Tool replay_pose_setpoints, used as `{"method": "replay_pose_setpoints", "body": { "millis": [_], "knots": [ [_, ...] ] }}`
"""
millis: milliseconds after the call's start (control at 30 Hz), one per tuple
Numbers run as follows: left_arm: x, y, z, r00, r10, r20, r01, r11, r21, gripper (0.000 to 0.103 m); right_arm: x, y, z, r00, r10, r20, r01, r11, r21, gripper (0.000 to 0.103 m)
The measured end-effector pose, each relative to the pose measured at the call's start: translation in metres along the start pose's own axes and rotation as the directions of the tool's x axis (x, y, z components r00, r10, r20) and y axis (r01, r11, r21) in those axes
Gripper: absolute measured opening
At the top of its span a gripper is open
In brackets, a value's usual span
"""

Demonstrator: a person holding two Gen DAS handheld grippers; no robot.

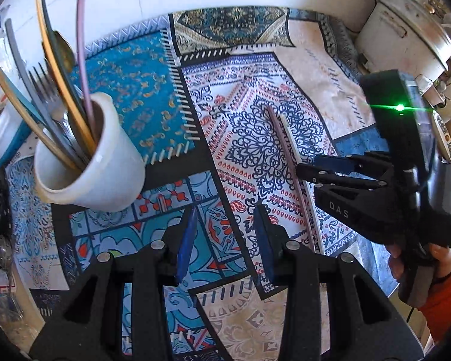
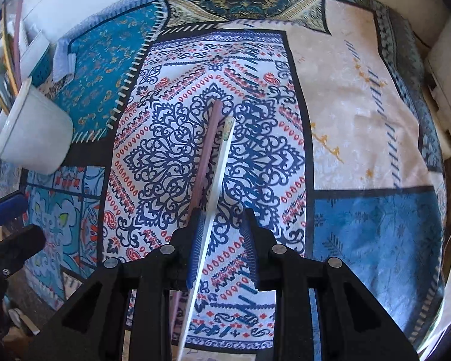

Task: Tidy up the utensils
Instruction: 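Grasp a long silver spoon with the right tool while the left moves to the pile, then grasp a brown stick from the mat with the left tool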

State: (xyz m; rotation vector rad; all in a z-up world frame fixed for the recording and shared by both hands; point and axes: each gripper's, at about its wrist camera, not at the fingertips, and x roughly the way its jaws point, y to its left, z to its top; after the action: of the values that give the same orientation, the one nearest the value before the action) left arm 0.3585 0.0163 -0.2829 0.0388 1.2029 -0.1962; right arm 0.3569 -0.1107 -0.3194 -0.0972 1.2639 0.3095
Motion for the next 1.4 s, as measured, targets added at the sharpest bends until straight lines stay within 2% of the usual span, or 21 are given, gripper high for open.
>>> {"method": "replay_pose_setpoints", "body": {
  "millis": [100, 133, 200, 300, 433, 700, 867, 1000, 1133, 1400],
  "knots": [
    [0.014, -0.003, 0.002, 1.0, -0.012, -0.022, 0.011, 1.0, -0.024, 0.038, -0.001, -0.003, -0.002, 1.0, -0.012, 0.001, 0.012, 1.0, -0.025, 0.006],
    [0.018, -0.005, 0.003, 0.999, -0.018, -0.03, 0.017, 0.999, -0.034, 0.038, -0.001, -0.009, -0.004, 0.999, 0.032, -0.01, -0.033, 0.999, -0.036, 0.004],
    [0.026, -0.008, 0.006, 0.999, -0.026, -0.038, 0.024, 0.999, -0.048, 0.038, -0.001, -0.023, -0.003, 1.0, 0.023, -0.007, -0.023, 0.999, -0.027, 0.005],
    [0.034, -0.012, 0.011, 0.999, -0.026, -0.044, 0.023, 0.997, -0.071, 0.038, -0.001, -0.043, 0.001, 0.998, 0.062, -0.02, -0.062, 0.998, -0.01, 0.007],
    [0.041, -0.016, 0.015, 0.998, -0.034, -0.053, 0.028, 0.995, -0.1, 0.038, 0.003, -0.056, 0.012, 0.998, 0.05, -0.035, -0.051, 0.998, -0.029, 0.007],
    [0.055, -0.021, 0.023, 0.996, -0.051, -0.079, 0.04, 0.99, -0.136, 0.038, 0.012, -0.052, 0.04, 0.999, 0.051, -0.007, -0.052, 0.996, -0.074, 0.007],
    [0.066, -0.03, 0.034, 0.992, -0.086, -0.09, 0.071, 0.986, -0.153, 0.038, 0.015, -0.059, 0.047, 0.995, 0.1, 0.009, -0.099, 0.994, -0.048, 0.007],
    [0.076, -0.041, 0.044, 0.992, -0.084, -0.093, 0.071, 0.988, -0.135, 0.038, 0.002, -0.077, 0.038, 0.995, 0.104, -0.008, -0.104, 0.995, -0.004, 0.007],
    [0.081, -0.05, 0.055, 0.994, -0.067, -0.088, 0.056, 0.992, -0.116, 0.038, -0.023, -0.103, 0.031, 0.988, 0.147, 0.042, -0.149, 0.988, 0.039, 0.007],
    [0.095, -0.078, 0.076, 0.991, -0.103, -0.089, 0.097, 0.992, -0.076, 0.037, -0.059, -0.138, 0.01, 0.982, 0.132, 0.138, -0.146, 0.984, 0.1, 0.007]
  ]
}}
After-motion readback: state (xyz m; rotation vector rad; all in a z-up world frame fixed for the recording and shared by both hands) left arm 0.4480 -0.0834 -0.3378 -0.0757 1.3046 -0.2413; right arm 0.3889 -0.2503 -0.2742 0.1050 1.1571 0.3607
